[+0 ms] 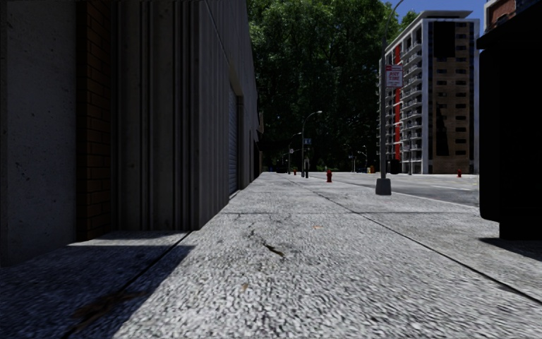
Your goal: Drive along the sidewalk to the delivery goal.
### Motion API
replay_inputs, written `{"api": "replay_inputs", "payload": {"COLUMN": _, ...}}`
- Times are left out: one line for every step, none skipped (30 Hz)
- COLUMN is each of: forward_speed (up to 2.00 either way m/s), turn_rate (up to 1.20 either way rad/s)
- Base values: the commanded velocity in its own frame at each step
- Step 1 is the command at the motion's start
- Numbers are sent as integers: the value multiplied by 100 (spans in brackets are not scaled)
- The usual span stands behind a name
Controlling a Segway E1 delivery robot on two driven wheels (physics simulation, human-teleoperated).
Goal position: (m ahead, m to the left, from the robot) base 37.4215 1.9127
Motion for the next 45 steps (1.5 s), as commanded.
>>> {"api": "replay_inputs", "payload": {"forward_speed": 200, "turn_rate": 0}}
{"api": "replay_inputs", "payload": {"forward_speed": 200, "turn_rate": 0}}
{"api": "replay_inputs", "payload": {"forward_speed": 200, "turn_rate": 0}}
{"api": "replay_inputs", "payload": {"forward_speed": 200, "turn_rate": 0}}
{"api": "replay_inputs", "payload": {"forward_speed": 200, "turn_rate": 0}}
{"api": "replay_inputs", "payload": {"forward_speed": 200, "turn_rate": 0}}
{"api": "replay_inputs", "payload": {"forward_speed": 200, "turn_rate": 0}}
{"api": "replay_inputs", "payload": {"forward_speed": 200, "turn_rate": 0}}
{"api": "replay_inputs", "payload": {"forward_speed": 200, "turn_rate": 0}}
{"api": "replay_inputs", "payload": {"forward_speed": 200, "turn_rate": 0}}
{"api": "replay_inputs", "payload": {"forward_speed": 200, "turn_rate": 0}}
{"api": "replay_inputs", "payload": {"forward_speed": 200, "turn_rate": 0}}
{"api": "replay_inputs", "payload": {"forward_speed": 200, "turn_rate": 0}}
{"api": "replay_inputs", "payload": {"forward_speed": 200, "turn_rate": 0}}
{"api": "replay_inputs", "payload": {"forward_speed": 200, "turn_rate": 0}}
{"api": "replay_inputs", "payload": {"forward_speed": 200, "turn_rate": 0}}
{"api": "replay_inputs", "payload": {"forward_speed": 200, "turn_rate": 0}}
{"api": "replay_inputs", "payload": {"forward_speed": 200, "turn_rate": 0}}
{"api": "replay_inputs", "payload": {"forward_speed": 200, "turn_rate": 0}}
{"api": "replay_inputs", "payload": {"forward_speed": 200, "turn_rate": 0}}
{"api": "replay_inputs", "payload": {"forward_speed": 200, "turn_rate": 0}}
{"api": "replay_inputs", "payload": {"forward_speed": 200, "turn_rate": 0}}
{"api": "replay_inputs", "payload": {"forward_speed": 200, "turn_rate": 0}}
{"api": "replay_inputs", "payload": {"forward_speed": 200, "turn_rate": 0}}
{"api": "replay_inputs", "payload": {"forward_speed": 200, "turn_rate": 0}}
{"api": "replay_inputs", "payload": {"forward_speed": 200, "turn_rate": 0}}
{"api": "replay_inputs", "payload": {"forward_speed": 200, "turn_rate": 0}}
{"api": "replay_inputs", "payload": {"forward_speed": 200, "turn_rate": 0}}
{"api": "replay_inputs", "payload": {"forward_speed": 200, "turn_rate": 0}}
{"api": "replay_inputs", "payload": {"forward_speed": 200, "turn_rate": 0}}
{"api": "replay_inputs", "payload": {"forward_speed": 200, "turn_rate": 0}}
{"api": "replay_inputs", "payload": {"forward_speed": 200, "turn_rate": 0}}
{"api": "replay_inputs", "payload": {"forward_speed": 200, "turn_rate": 0}}
{"api": "replay_inputs", "payload": {"forward_speed": 200, "turn_rate": 0}}
{"api": "replay_inputs", "payload": {"forward_speed": 200, "turn_rate": 0}}
{"api": "replay_inputs", "payload": {"forward_speed": 200, "turn_rate": 0}}
{"api": "replay_inputs", "payload": {"forward_speed": 200, "turn_rate": 0}}
{"api": "replay_inputs", "payload": {"forward_speed": 200, "turn_rate": 0}}
{"api": "replay_inputs", "payload": {"forward_speed": 200, "turn_rate": 0}}
{"api": "replay_inputs", "payload": {"forward_speed": 200, "turn_rate": 0}}
{"api": "replay_inputs", "payload": {"forward_speed": 200, "turn_rate": 0}}
{"api": "replay_inputs", "payload": {"forward_speed": 200, "turn_rate": 0}}
{"api": "replay_inputs", "payload": {"forward_speed": 200, "turn_rate": 0}}
{"api": "replay_inputs", "payload": {"forward_speed": 200, "turn_rate": 0}}
{"api": "replay_inputs", "payload": {"forward_speed": 200, "turn_rate": 0}}
